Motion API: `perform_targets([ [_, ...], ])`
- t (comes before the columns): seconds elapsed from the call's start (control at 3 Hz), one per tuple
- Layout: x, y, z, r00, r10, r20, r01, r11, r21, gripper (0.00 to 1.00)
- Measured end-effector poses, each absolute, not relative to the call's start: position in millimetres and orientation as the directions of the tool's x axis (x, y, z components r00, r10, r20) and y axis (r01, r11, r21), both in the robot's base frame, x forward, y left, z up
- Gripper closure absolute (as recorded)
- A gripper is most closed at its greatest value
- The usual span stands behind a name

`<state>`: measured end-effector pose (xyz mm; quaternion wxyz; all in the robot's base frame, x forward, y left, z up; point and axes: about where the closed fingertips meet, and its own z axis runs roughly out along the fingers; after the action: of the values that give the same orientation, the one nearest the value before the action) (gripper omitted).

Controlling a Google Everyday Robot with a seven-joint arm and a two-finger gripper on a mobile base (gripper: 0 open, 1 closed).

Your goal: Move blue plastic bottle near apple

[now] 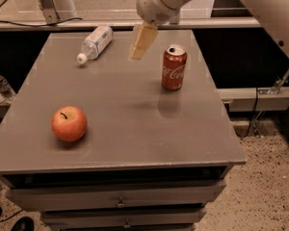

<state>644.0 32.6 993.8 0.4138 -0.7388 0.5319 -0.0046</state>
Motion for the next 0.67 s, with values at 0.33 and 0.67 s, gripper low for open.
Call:
perform_targets([
  [0.33, 676, 79, 987, 0.500, -0.767, -0.403, -0.728, -0.120, -0.674, 0.00],
  [0.67, 701, 121, 976, 0.547, -0.764, -0.342, -0.681, -0.168, -0.713, 0.00],
])
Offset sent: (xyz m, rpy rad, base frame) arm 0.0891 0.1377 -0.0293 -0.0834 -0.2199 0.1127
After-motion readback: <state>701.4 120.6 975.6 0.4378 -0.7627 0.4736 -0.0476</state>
